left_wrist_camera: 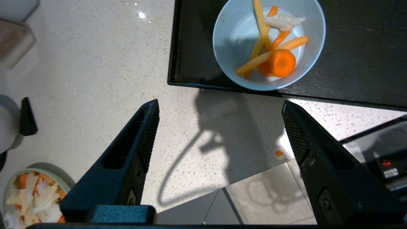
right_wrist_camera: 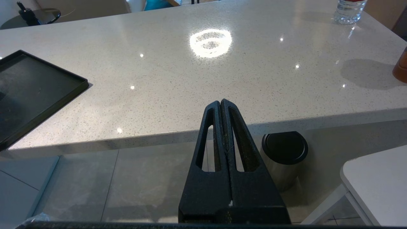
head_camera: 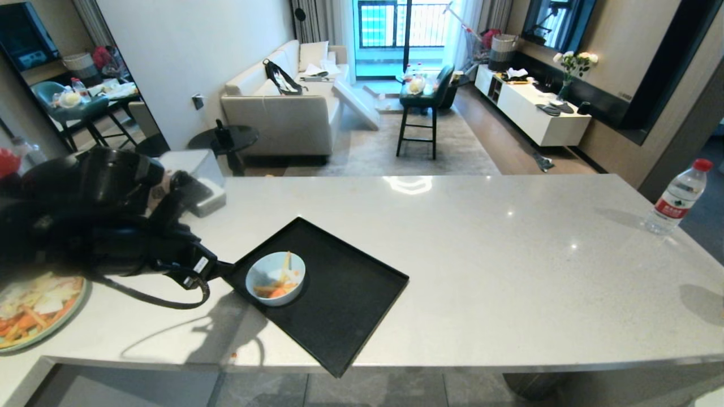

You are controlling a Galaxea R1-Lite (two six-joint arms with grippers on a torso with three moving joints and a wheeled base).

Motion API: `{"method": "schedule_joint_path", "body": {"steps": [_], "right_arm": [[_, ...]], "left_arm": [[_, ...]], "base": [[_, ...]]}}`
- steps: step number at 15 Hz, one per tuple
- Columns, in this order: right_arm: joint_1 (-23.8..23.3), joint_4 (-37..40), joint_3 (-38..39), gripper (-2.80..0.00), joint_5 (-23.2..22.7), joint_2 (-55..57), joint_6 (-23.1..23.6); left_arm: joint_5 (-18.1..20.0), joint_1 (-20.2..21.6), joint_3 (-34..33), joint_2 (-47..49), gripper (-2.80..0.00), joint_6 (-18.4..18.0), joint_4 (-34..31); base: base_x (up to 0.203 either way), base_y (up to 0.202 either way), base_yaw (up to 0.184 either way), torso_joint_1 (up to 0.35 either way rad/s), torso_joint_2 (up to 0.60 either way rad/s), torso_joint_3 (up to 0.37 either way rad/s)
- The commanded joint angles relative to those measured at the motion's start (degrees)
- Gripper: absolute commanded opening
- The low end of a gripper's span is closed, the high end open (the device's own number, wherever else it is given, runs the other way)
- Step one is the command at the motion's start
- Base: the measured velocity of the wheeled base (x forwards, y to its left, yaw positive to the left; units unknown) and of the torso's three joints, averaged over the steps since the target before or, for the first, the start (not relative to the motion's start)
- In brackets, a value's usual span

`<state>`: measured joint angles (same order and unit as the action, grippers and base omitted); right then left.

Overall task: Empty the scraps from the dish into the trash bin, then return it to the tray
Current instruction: Pick up the bowl with leftover food

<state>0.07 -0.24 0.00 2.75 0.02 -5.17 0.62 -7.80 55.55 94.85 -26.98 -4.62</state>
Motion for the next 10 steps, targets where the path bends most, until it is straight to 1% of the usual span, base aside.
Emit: {"method": "schedule_joint_path", "body": {"steps": [1,7,10], "right_arm": [[0.0,0.0,0.0,-2.80,0.0,0.0,0.0],[0.0,0.0,0.0,-2.80,0.1,0.0,0.0],[0.0,0.0,0.0,-2.80,0.0,0.0,0.0]], "left_arm": [[-0.1,0.0,3.5,8.3,0.00,-0.1,0.0],[-0.4,-0.4,14.2,19.1,0.00,-0.3,-0.2],[-1.6,-1.3,16.4,22.0,0.00,-0.2,-0.6]], "base": [[0.000,0.000,0.000,0.000,0.00,0.000],[0.000,0.000,0.000,0.000,0.00,0.000],[0.000,0.000,0.000,0.000,0.00,0.000]]}}
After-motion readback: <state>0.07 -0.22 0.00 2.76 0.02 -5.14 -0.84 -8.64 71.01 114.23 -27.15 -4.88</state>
